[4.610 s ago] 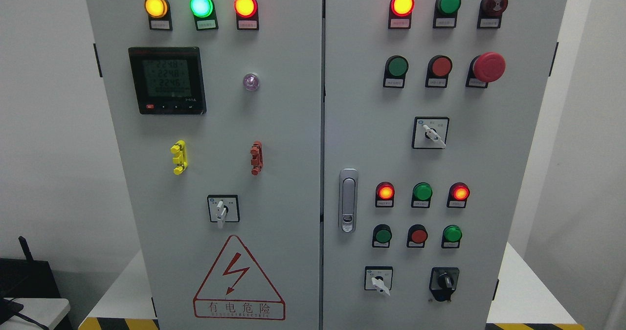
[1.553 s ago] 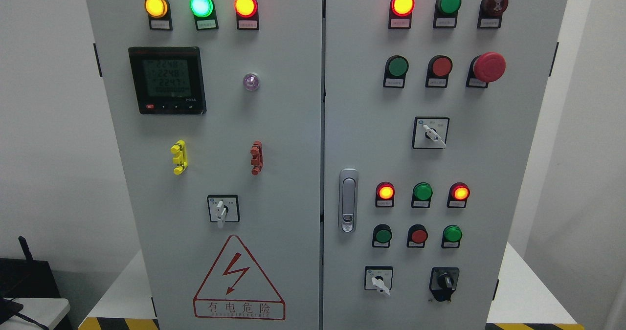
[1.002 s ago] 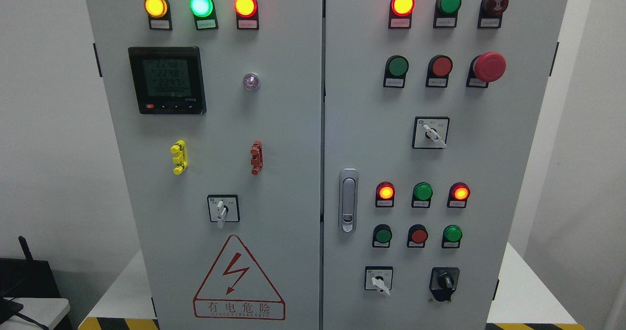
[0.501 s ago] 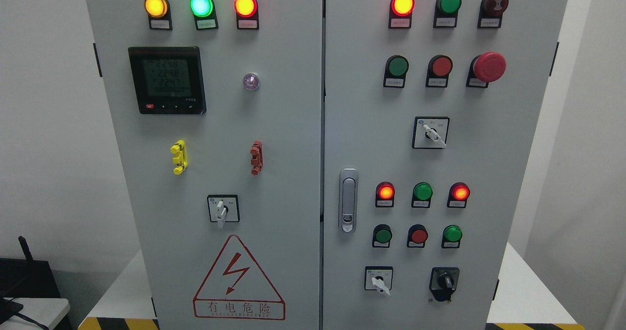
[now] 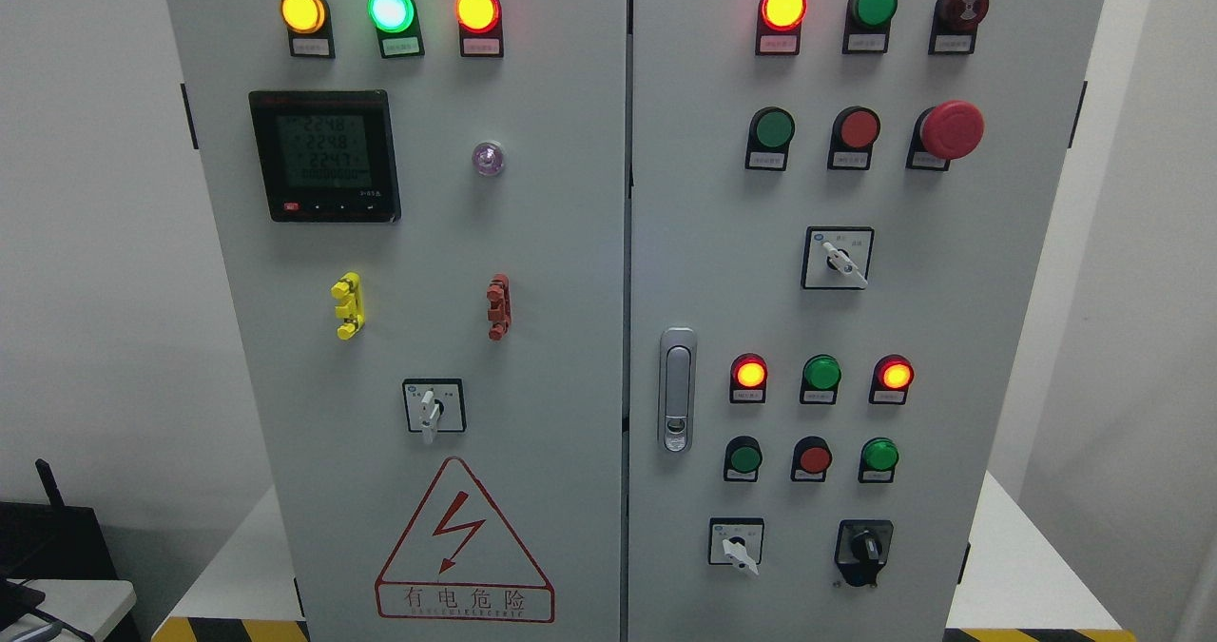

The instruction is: Turn on light switch 1

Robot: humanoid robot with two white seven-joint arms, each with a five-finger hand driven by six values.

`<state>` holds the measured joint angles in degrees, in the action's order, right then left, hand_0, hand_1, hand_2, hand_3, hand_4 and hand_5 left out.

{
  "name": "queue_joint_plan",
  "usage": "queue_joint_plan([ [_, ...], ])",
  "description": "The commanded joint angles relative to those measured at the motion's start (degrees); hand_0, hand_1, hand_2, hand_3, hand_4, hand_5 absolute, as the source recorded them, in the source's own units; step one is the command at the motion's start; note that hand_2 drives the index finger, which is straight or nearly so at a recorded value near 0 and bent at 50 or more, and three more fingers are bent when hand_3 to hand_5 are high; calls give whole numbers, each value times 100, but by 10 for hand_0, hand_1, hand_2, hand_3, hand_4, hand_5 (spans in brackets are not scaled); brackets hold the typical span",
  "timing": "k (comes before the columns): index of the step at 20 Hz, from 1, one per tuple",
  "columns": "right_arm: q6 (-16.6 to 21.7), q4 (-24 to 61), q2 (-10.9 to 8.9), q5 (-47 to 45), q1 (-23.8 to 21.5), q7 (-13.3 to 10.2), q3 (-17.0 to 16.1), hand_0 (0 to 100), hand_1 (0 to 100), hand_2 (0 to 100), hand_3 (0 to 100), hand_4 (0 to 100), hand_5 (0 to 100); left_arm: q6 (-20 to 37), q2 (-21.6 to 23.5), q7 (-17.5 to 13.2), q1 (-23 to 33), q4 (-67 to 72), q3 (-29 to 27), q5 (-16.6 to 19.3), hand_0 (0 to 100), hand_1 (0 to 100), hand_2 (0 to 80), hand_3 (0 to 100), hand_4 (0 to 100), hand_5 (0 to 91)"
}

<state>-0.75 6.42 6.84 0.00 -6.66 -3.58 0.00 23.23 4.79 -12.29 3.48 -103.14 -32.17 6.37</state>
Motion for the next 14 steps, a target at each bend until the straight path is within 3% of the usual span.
queue_joint_plan([
  [1, -4, 0, 2, -140, 7, -2, 97, 120, 389, 0, 0, 0, 0, -11, -373, 139, -391, -567, 1326, 31, 444, 0, 186, 466, 595, 383],
  [4, 5, 0, 2, -140, -2, -2, 97, 120, 389, 0, 0, 0, 0, -37, -462, 139, -532, -576, 1599, 312, 416, 0, 194, 483, 610, 402],
  [11, 5, 0, 2, -140, -2, -2, 97, 120, 389, 0, 0, 0, 0, -116, -699, 166, -699, -558, 2433, 357, 283, 0, 267, 579, 693, 480],
  [14, -4, 0, 2, -140, 7, -2, 97, 120, 389, 0, 0, 0, 0, -152, -786, 367, -752, -558, 2767, 365, 241, 0, 275, 594, 704, 514],
])
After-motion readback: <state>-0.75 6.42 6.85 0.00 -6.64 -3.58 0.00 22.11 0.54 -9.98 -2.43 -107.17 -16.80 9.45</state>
